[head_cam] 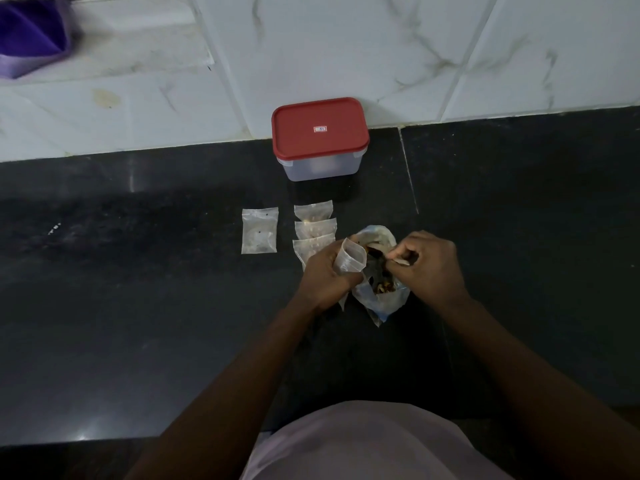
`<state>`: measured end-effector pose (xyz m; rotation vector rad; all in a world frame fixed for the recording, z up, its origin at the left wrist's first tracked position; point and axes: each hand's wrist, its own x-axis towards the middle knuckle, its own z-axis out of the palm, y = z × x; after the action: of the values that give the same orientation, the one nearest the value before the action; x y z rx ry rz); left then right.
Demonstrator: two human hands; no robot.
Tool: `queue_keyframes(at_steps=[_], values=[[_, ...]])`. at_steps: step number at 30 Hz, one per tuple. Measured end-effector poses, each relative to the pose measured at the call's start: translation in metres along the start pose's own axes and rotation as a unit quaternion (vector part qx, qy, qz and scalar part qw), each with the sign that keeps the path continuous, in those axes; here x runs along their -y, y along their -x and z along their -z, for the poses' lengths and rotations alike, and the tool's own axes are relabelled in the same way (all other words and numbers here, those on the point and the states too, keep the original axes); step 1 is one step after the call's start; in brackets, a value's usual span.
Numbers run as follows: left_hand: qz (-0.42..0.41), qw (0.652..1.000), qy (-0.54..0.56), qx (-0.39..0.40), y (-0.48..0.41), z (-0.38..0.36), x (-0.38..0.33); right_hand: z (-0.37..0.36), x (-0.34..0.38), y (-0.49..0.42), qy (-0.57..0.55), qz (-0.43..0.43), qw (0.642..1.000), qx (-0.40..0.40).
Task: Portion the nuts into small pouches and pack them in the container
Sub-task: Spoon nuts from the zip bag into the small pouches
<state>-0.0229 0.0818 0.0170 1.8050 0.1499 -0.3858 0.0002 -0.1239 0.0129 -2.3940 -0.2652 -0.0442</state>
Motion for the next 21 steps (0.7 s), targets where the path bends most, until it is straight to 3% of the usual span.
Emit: queue_keyframes(at_steps=[9, 14, 21], values=[[-0.013, 1.0, 0.009, 0.005, 0.003, -0.006, -0.003, 0.025, 0.003, 0.002, -0.056, 0.003, 0.997, -0.053], [-0.018, 1.0, 0.01, 0.009, 0.003, -0.004, -0.005, 0.01, 0.007, 0.001, -0.027, -0.032, 0.999, -0.018], [-0.013, 1.0, 0.006, 0.011, 0.001, -0.003, -0.003, 0.026, 0.006, 0.007, -0.086, -0.072, 0.993, -0.039]])
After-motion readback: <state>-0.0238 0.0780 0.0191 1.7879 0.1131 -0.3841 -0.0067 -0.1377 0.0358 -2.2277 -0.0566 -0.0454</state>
